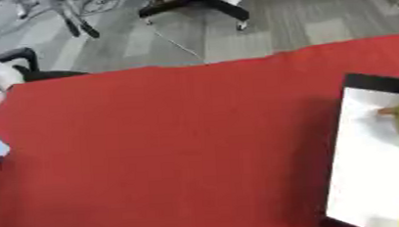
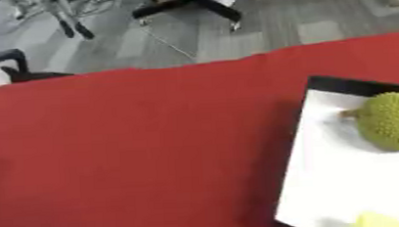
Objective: Pick up the objects with one hand, pass them to the other hand, and then place them into the box on the other side of the table.
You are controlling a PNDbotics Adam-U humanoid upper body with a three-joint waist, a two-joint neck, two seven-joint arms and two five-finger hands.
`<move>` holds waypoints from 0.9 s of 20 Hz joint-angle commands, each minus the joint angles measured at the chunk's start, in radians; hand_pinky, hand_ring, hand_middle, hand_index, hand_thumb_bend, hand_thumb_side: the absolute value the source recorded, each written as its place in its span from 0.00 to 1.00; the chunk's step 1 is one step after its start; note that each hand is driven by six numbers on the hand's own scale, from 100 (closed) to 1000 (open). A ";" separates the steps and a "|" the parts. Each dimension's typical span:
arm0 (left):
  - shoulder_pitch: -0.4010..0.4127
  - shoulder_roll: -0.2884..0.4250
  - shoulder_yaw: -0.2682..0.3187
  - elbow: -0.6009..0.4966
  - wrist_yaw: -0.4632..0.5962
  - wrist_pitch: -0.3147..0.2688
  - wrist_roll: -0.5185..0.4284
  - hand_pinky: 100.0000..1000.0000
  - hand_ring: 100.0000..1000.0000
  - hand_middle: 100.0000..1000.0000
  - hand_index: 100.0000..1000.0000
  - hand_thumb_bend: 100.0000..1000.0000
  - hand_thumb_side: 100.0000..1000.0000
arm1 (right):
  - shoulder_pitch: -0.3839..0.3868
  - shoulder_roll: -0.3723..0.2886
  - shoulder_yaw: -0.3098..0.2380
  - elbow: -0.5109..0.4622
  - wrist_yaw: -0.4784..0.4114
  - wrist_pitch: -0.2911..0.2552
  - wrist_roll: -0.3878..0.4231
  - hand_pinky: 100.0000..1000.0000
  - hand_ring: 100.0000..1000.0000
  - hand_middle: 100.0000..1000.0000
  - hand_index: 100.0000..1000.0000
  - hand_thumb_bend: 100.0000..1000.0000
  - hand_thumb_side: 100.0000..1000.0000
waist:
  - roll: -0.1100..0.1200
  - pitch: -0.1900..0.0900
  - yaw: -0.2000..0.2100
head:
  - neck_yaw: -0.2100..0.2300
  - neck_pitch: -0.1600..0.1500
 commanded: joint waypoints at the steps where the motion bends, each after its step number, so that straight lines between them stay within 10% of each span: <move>1: 0.003 0.055 0.001 -0.082 -0.029 0.002 -0.005 0.63 0.50 0.31 0.41 0.15 0.00 | -0.018 -0.035 0.013 -0.025 -0.025 0.032 0.000 1.00 0.93 0.97 0.99 0.00 0.10 | -0.023 -0.144 0.010 | -0.045 0.032; 11: 0.070 0.031 -0.047 -0.475 -0.071 0.017 -0.065 0.63 0.50 0.30 0.40 0.13 0.00 | -0.071 -0.020 0.116 -0.009 -0.031 0.083 0.052 1.00 0.95 0.99 1.00 0.03 0.06 | -0.045 -0.297 0.044 | -0.191 0.172; 18: 0.095 -0.057 -0.123 -0.786 -0.057 0.023 -0.152 0.64 0.49 0.30 0.40 0.11 0.00 | -0.124 0.023 0.177 0.029 -0.003 0.077 0.142 1.00 0.96 1.00 1.00 0.04 0.07 | -0.050 -0.346 0.062 | -0.216 0.185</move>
